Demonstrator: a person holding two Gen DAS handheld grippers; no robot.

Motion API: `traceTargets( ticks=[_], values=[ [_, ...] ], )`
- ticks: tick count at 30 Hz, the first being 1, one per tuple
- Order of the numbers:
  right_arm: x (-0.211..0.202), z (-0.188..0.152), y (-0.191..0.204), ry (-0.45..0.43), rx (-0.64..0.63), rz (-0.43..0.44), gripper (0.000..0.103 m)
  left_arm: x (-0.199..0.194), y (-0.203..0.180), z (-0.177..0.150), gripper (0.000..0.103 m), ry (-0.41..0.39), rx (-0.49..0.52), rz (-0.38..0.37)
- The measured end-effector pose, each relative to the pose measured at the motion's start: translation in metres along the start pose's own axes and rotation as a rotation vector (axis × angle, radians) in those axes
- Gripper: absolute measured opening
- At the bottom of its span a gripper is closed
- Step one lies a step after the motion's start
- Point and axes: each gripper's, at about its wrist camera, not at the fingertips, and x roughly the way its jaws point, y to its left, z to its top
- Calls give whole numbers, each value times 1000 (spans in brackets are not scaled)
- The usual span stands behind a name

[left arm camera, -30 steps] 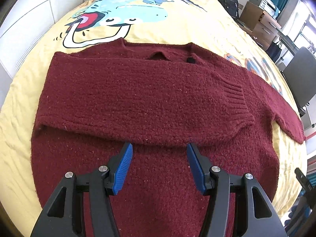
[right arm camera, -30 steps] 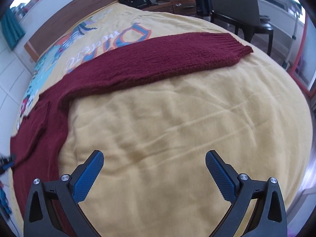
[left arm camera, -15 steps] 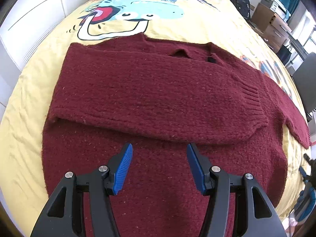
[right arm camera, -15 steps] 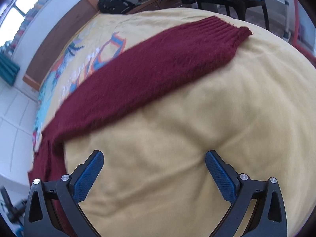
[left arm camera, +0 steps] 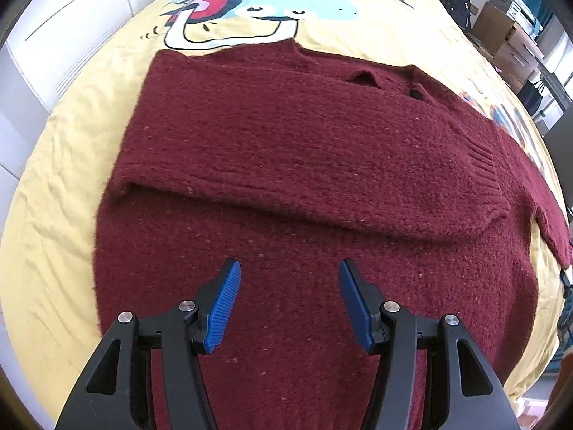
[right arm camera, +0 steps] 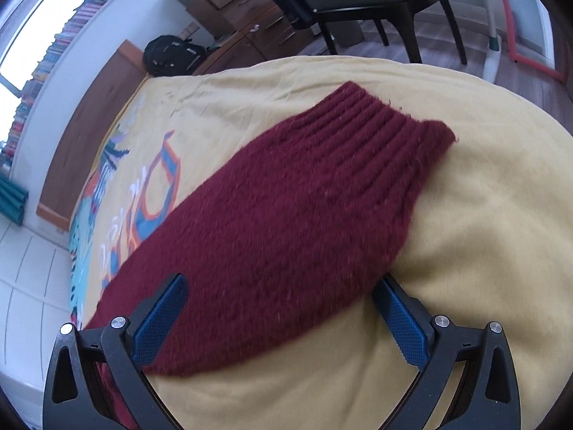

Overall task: Fold small clothes
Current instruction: 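Grasp the cuff of the other sleeve with the right tool, then carry the held sleeve across the sweater body with the right tool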

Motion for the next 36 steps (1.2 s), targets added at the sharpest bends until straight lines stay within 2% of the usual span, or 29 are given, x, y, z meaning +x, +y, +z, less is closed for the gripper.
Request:
traceTargets(
  ticks=[5,8,13,14,15,16,17,18,28,36],
  values=[
    [9,7,7,-1,-40,-60,100,-4,11,-2,51,-2,-14,22],
    [12,12,9,-6,-55,-101,90,-5,15,-4,51,0,-21,19],
    [16,22,4,2,-43,-137,64,-8,20,-7,51,-7,-24,9],
    [17,25,3,7,-40,-140,54,-8,22,-8,51,-8,-28,4],
    [17,28,2,12,-41,-134,38,-9,24,-9,51,-9,-36,-1],
    [18,30,2,19,-40,-122,29,-7,26,-8,51,-9,-40,-3],
    [18,33,0,33,-36,-100,16,-8,28,-9,51,-10,-46,-6],
    [18,35,0,46,-38,-80,13,-8,31,-10,51,-12,-53,-11],
    [-4,46,43,69,-197,-80,9,-14,60,-25,51,-28,-134,-37],
    [-23,38,106,78,-305,-47,8,-29,89,-30,51,-68,-178,-59]
  ],
)
